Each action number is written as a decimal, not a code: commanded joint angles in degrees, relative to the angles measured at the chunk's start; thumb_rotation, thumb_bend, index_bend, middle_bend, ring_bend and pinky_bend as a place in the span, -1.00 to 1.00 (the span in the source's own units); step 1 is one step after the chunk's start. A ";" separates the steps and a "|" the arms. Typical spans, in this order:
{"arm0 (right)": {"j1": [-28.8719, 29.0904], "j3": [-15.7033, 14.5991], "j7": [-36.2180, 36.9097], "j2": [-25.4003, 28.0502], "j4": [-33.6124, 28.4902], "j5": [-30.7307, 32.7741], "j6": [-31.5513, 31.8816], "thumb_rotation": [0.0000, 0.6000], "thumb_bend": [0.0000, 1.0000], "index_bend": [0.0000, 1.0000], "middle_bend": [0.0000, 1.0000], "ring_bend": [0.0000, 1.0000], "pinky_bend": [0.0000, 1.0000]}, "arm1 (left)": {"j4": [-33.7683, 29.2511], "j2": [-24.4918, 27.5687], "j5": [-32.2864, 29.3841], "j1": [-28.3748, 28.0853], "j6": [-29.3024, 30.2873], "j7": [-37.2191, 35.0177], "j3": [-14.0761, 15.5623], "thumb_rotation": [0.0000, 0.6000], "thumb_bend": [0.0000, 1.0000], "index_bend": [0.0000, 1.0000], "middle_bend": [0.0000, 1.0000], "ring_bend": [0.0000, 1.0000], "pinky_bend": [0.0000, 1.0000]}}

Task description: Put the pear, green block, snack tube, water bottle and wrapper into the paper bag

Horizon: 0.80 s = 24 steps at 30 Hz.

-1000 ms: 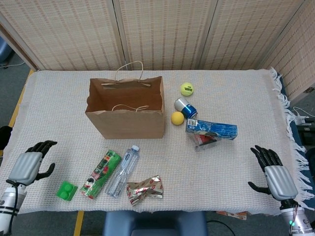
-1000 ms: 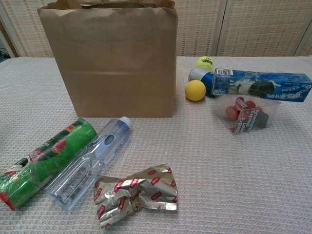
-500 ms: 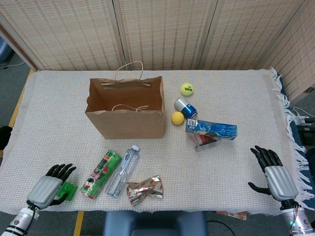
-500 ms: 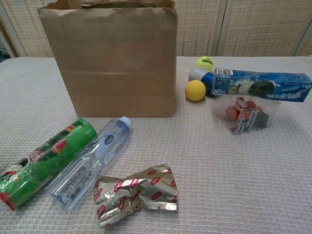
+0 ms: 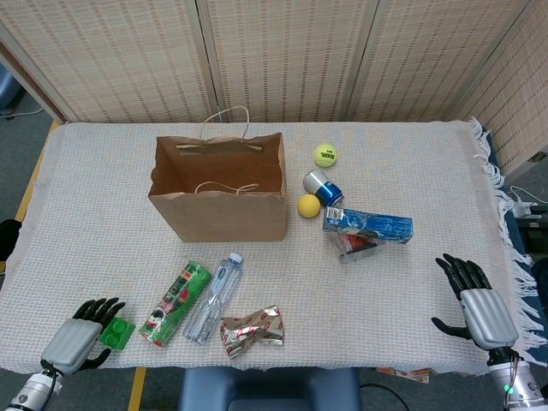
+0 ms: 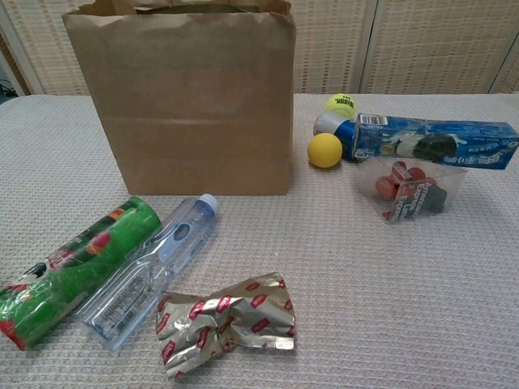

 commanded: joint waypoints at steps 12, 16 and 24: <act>0.06 -0.14 -0.23 0.03 -0.07 0.09 -0.35 1.00 -0.88 -1.00 -1.00 -1.00 -1.00 | -0.84 -2.81 0.00 0.31 -2.23 2.61 -0.32 1.00 -0.32 -1.00 -1.00 -1.00 -0.88; 0.01 -0.20 -0.27 0.09 -0.18 0.08 -0.34 1.00 -0.88 -1.00 -1.00 -1.00 -1.00 | -0.09 -4.06 -1.64 -0.24 -3.57 3.11 -1.43 1.00 -0.31 -1.00 -1.00 -1.00 -0.88; 0.01 -0.24 -0.26 0.12 -0.30 0.10 -0.43 1.00 -0.88 -1.00 -1.00 -1.00 -1.00 | 2.35 -5.82 -4.03 -0.92 -5.47 4.49 -2.59 1.00 -0.31 -1.00 -1.00 -1.00 -0.86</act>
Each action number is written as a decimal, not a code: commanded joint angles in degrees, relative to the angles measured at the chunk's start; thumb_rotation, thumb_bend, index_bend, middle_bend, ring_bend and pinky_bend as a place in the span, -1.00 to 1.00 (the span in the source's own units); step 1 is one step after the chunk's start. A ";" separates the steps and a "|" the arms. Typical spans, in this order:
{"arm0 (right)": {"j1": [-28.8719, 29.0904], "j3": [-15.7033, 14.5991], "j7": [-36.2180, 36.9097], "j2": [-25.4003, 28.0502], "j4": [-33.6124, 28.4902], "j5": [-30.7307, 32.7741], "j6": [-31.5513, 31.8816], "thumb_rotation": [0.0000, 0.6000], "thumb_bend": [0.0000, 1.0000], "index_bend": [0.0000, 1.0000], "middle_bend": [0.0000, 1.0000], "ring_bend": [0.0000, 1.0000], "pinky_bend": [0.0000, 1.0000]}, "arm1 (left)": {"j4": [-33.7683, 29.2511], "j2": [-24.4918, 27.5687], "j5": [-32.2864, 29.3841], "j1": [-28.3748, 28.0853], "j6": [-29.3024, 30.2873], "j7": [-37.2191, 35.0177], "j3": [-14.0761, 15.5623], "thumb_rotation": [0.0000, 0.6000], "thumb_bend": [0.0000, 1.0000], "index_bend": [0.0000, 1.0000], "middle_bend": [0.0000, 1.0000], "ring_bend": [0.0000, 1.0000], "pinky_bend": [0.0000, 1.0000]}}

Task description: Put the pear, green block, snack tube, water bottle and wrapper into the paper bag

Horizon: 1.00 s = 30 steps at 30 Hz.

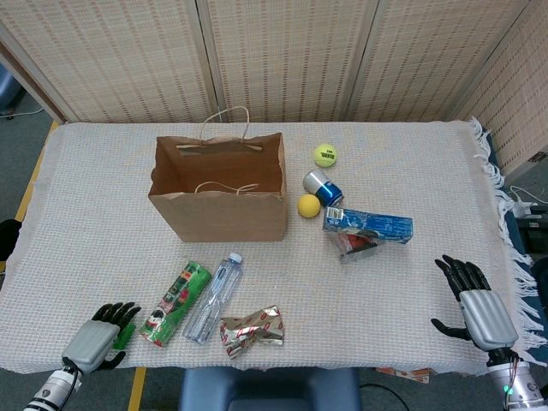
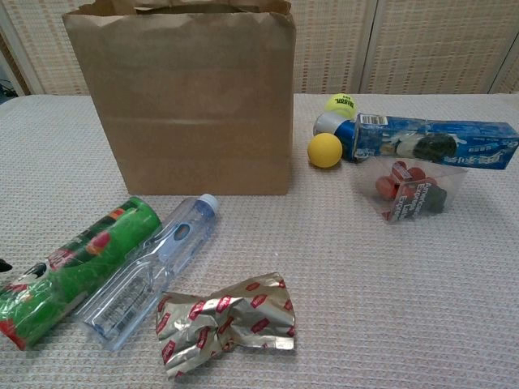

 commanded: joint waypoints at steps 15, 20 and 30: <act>-0.04 -0.08 0.34 0.14 -0.20 -0.06 -0.02 1.00 -0.88 -1.00 -1.00 -1.00 -1.00 | 4.24 -2.50 -2.58 0.89 1.63 1.72 -2.01 1.00 0.21 0.30 0.19 0.16 0.46; -0.07 -0.05 0.43 0.12 -0.15 -0.14 0.12 1.00 -0.88 -1.00 -1.00 -1.00 -1.00 | 3.08 -1.73 -2.02 0.94 4.64 0.98 -4.11 1.00 0.21 0.32 0.21 0.17 0.47; -0.06 -0.06 0.82 0.20 -0.19 -0.22 0.09 1.00 -0.87 -1.00 -1.00 -1.00 -1.00 | -1.19 0.33 -10.70 -2.47 14.91 -6.78 -22.40 1.00 0.21 0.32 0.20 0.17 0.43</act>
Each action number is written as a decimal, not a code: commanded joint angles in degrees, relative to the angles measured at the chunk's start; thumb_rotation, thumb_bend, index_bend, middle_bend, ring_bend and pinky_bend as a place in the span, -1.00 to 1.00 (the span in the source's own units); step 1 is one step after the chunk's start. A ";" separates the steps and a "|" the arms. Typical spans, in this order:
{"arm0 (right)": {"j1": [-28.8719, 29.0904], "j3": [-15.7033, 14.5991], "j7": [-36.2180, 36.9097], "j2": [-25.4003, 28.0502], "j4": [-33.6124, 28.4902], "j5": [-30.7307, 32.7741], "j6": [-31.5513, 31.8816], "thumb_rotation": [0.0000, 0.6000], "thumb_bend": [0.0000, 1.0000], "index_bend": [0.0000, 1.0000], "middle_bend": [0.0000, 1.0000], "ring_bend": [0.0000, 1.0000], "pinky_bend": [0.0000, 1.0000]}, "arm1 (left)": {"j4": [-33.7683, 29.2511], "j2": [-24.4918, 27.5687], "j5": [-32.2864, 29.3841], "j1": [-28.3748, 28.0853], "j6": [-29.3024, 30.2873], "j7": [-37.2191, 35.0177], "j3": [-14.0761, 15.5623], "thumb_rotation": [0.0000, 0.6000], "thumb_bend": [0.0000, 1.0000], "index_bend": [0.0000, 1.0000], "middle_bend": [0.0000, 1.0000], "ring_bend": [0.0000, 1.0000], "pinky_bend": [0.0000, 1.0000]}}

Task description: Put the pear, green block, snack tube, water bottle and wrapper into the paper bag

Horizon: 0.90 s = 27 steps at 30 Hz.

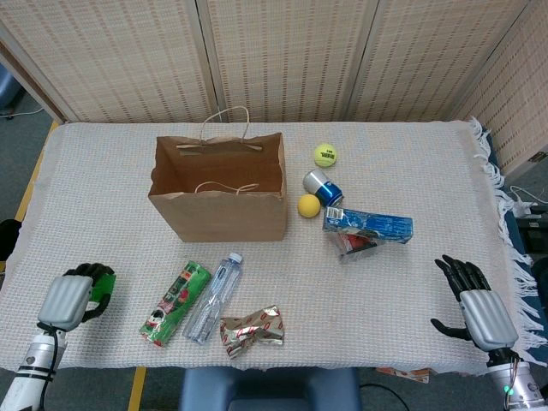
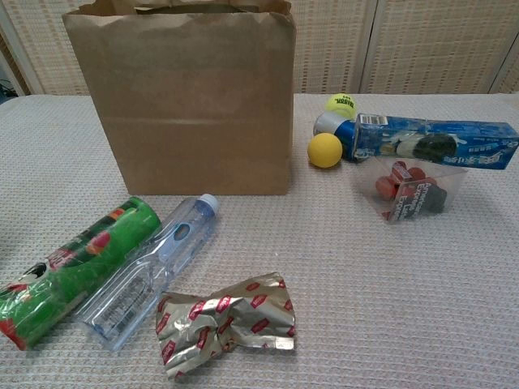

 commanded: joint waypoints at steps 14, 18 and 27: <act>0.20 -0.06 0.52 0.40 -0.50 0.35 -0.68 1.00 -0.88 -1.00 -1.00 -1.00 -1.00 | -8.37 -1.10 -22.70 -20.49 -0.92 -0.03 -28.06 1.00 0.21 0.30 0.19 0.15 0.39; 0.29 -0.19 0.83 0.68 -0.80 0.40 -1.03 1.00 -0.88 -1.00 -1.00 -1.00 -1.00 | -6.37 -5.53 -26.93 -26.81 -2.16 3.69 -28.83 1.00 0.21 0.30 0.19 0.15 0.39; 0.48 -0.08 1.99 1.30 -1.18 0.77 -1.48 1.00 -0.88 -1.00 -1.00 -1.00 -1.00 | 4.42 -14.04 -30.78 -37.19 -6.70 9.37 -26.06 1.00 0.17 0.22 0.11 0.07 0.31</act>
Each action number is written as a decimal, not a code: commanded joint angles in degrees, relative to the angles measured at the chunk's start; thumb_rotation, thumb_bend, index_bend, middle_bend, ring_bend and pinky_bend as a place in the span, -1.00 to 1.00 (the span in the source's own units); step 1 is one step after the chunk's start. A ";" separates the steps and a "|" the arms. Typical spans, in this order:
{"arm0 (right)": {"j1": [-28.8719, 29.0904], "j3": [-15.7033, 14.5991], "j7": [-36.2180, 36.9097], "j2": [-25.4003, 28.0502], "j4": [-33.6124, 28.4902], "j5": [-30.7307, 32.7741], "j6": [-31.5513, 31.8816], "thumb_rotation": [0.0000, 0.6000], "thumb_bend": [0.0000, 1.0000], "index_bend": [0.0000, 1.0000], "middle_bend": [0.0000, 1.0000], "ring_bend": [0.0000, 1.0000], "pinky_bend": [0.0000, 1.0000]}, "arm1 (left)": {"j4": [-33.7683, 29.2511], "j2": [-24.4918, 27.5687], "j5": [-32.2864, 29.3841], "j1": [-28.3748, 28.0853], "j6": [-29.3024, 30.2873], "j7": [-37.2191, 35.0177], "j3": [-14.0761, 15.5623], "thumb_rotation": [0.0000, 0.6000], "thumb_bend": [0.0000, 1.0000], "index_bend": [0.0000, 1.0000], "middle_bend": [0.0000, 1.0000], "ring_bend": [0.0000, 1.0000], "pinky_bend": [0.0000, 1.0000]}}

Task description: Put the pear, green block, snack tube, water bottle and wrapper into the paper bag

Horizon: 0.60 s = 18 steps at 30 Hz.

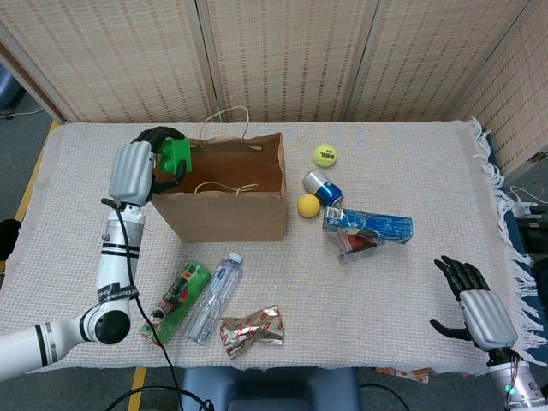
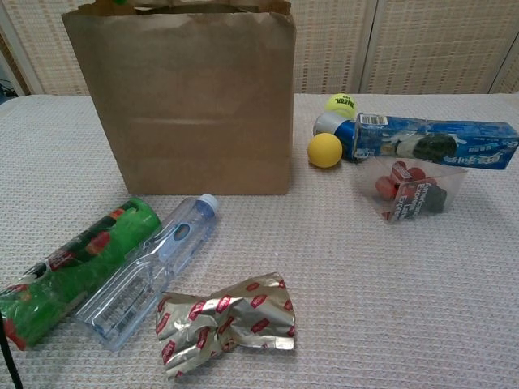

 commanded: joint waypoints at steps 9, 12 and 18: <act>-0.06 -0.04 0.65 0.38 -0.14 -0.02 0.05 1.00 -0.88 -1.00 -1.00 -1.00 -1.00 | 1.07 -1.13 -5.76 -4.35 -5.72 2.04 2.56 1.00 -0.26 -0.75 -0.91 -0.88 -0.51; -0.07 -0.03 0.17 0.22 -0.02 0.03 0.06 1.00 -0.88 -1.00 -1.00 -1.00 -1.00 | -0.30 -0.17 -5.16 -4.17 -4.76 1.16 2.34 1.00 -0.27 -0.78 -0.97 -0.92 -0.57; -0.29 0.02 -0.35 0.04 0.24 -0.14 0.65 1.00 -0.88 -1.00 -1.00 -1.00 -1.00 | -4.00 2.20 -4.27 -2.23 -2.03 -0.74 2.39 1.00 -0.23 -0.74 -0.93 -0.88 -0.53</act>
